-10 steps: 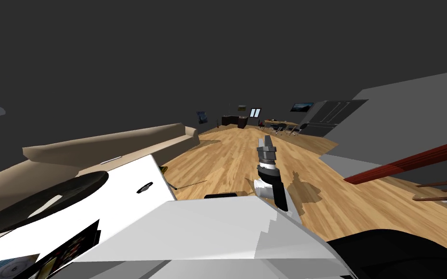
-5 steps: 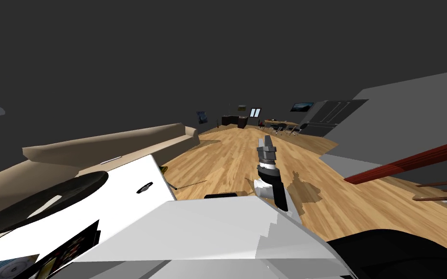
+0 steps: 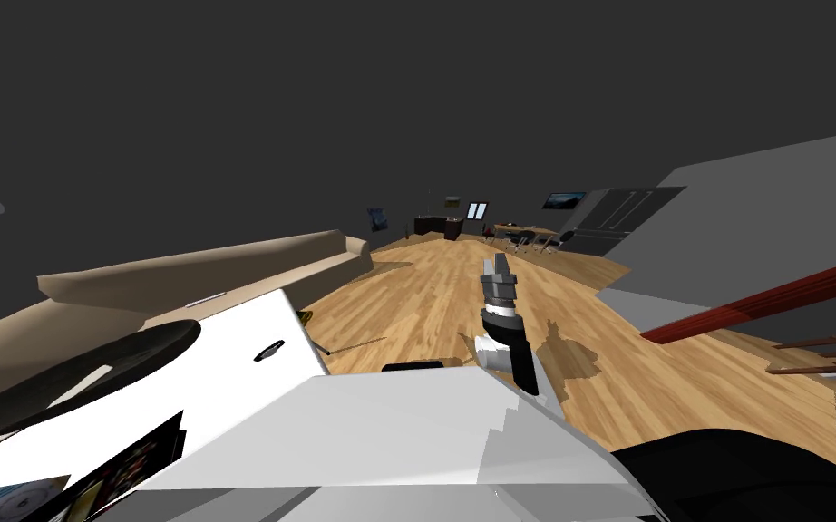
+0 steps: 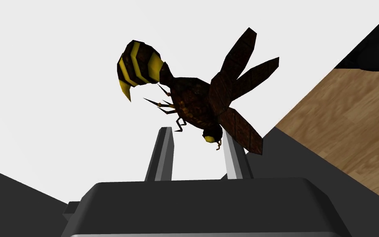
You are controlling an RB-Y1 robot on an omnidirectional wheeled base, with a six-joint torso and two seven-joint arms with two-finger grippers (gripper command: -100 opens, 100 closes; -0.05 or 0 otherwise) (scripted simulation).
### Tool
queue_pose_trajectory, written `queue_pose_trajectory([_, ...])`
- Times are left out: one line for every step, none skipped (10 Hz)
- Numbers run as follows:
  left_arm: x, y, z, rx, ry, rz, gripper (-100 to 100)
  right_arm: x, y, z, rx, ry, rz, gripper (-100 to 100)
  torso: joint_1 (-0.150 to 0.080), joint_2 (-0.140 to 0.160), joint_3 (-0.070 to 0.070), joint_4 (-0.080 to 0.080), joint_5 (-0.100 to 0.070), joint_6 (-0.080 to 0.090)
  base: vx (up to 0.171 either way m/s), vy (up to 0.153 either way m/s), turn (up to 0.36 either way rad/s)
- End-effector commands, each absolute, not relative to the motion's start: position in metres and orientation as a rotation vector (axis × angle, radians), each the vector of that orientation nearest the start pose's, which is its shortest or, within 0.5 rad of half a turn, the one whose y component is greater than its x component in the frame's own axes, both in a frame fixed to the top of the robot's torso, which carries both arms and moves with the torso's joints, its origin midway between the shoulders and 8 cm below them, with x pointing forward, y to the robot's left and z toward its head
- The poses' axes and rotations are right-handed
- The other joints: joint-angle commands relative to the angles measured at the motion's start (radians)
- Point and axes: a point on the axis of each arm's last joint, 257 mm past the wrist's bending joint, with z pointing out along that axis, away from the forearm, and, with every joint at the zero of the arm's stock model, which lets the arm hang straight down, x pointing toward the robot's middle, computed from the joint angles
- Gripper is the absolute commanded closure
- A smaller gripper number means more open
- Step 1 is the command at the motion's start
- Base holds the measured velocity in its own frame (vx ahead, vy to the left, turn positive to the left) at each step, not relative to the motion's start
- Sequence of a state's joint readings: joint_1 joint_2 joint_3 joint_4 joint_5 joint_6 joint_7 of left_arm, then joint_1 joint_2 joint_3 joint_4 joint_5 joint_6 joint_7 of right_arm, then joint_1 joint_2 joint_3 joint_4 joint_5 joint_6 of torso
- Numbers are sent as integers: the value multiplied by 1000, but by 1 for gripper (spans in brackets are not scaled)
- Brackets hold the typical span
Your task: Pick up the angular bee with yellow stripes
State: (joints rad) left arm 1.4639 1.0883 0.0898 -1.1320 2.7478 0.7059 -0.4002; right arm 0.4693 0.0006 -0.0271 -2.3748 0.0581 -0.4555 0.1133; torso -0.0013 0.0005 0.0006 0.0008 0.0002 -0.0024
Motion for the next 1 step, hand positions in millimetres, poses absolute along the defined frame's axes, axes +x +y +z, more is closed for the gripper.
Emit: queue_pose_trajectory([-222, 611, -334, -3061, -68, -240, 0, 332, -274, 67, 517, 611, 1156, 0, 0, 0, 0, 0, 0, 0, 0, 0, 0])
